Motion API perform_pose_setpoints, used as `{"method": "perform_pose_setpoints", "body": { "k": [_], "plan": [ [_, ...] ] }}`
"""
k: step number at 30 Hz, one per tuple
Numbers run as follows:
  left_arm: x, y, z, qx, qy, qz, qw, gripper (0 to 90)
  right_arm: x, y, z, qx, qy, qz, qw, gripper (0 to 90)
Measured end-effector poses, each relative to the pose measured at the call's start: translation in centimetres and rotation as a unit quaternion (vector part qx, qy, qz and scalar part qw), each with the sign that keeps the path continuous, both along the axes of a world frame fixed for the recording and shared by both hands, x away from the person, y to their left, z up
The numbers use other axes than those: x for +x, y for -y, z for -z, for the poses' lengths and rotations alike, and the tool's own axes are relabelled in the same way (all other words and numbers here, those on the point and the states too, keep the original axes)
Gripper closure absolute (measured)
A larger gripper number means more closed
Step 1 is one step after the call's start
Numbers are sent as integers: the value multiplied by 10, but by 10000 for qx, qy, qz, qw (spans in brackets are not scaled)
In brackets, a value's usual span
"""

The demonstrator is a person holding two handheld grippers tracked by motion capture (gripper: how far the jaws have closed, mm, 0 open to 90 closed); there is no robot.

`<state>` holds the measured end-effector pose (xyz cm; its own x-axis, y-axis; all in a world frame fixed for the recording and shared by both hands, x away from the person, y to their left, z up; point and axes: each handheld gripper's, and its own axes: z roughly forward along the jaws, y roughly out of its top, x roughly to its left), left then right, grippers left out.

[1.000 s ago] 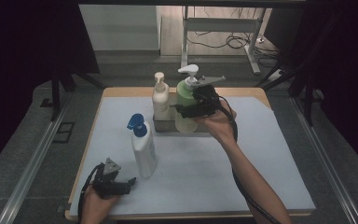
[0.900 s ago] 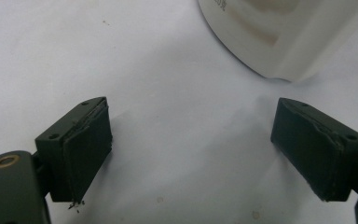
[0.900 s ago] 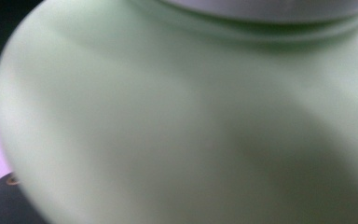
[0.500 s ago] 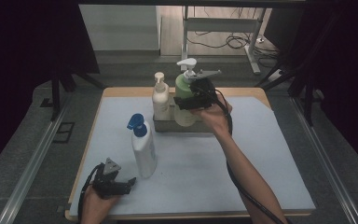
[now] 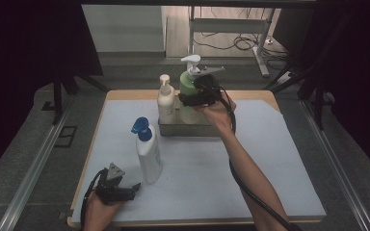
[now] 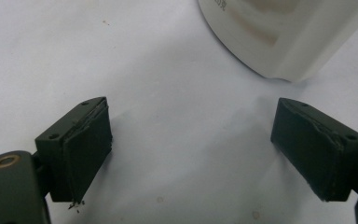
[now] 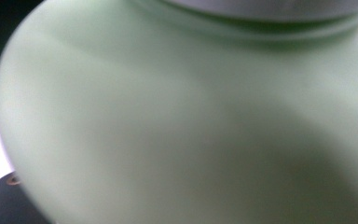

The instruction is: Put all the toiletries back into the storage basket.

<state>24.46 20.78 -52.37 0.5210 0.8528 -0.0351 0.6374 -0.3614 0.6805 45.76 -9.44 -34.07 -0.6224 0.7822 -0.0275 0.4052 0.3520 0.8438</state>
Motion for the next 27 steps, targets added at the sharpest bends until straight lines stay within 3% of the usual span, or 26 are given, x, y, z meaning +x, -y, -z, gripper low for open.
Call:
{"method": "perform_pose_setpoints", "body": {
  "k": [27],
  "plan": [
    [0,0,0,13,-4,15,10000,122,19,-13,44,-67,-157,8,9999,119]
  ]
}}
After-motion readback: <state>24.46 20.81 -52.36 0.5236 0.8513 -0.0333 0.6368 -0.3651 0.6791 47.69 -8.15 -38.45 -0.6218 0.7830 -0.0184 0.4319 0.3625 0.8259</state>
